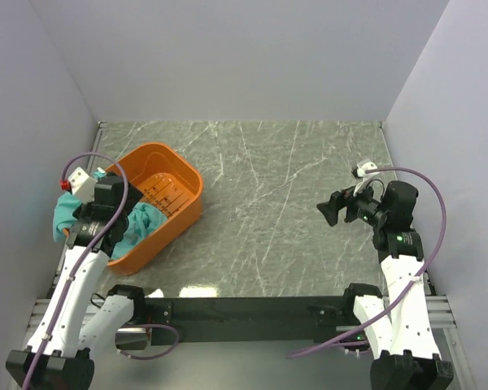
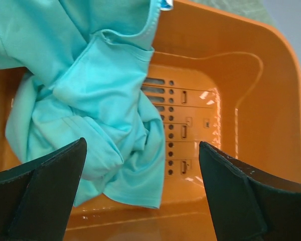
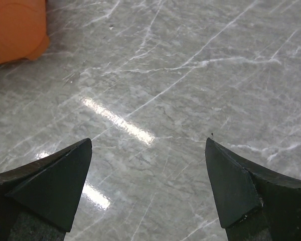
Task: Fold and stack the t-shirts
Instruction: Grab the tshirt from the pile
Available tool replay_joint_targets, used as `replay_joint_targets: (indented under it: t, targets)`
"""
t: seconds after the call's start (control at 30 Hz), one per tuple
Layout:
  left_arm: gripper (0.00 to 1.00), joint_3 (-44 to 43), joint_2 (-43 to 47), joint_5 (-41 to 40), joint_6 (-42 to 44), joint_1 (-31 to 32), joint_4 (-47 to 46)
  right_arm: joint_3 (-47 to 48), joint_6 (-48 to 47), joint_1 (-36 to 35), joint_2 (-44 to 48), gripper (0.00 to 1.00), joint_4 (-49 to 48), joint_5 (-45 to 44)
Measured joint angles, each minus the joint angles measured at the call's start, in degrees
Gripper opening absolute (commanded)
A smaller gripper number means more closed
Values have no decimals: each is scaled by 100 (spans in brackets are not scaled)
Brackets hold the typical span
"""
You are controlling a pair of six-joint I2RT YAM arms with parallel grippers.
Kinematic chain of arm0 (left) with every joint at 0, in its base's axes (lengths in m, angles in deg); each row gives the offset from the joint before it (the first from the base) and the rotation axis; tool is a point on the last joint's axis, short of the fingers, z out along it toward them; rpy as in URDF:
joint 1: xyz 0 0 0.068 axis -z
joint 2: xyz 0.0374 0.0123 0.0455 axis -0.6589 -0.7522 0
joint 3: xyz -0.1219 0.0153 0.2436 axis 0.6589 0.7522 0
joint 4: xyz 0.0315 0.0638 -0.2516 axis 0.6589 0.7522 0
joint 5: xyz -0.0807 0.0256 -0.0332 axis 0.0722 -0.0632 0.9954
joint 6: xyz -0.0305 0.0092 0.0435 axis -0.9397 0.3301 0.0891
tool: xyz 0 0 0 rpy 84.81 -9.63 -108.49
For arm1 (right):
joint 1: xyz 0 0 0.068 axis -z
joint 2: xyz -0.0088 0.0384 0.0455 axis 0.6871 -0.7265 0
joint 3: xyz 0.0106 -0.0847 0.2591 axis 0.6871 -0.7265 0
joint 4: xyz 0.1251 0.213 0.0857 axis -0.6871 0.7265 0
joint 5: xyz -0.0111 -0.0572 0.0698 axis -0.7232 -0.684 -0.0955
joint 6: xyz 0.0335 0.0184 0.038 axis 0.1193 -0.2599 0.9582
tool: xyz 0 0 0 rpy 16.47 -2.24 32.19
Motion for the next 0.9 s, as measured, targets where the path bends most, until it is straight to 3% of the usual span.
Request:
replay_joint_targets:
  t: [0.17, 0.37, 0.47, 0.6, 0.67, 0.7, 0.83, 0.9]
  targets:
    - [99, -22, -522, -94, -13, -186, -13, 0, -46, 0, 68, 100, 9, 85]
    - [96, 37, -1569, 212, -7, -848, -398, 0, -68, 0, 70, 100, 35, 98]
    - [79, 131, -2074, 437, -17, -1139, -634, 0, -70, 0, 81, 100, 61, 98]
    - [69, 254, -2520, 695, 13, -1248, -894, 0, -76, 0, 109, 100, 96, 101]
    - [51, 299, -2640, 780, -2, -1272, -953, 0, -85, 2, 136, 100, 101, 105]
    - [35, 330, -2677, 824, 22, -1292, -988, 0, -85, 0, 149, 100, 103, 109]
    - [1, 350, -2647, 929, 120, -1342, -1054, 0, -85, 0, 195, 100, 120, 146]
    - [1, 348, -2546, 1008, 262, -1373, -1058, 0, -85, 2, 216, 100, 131, 166]
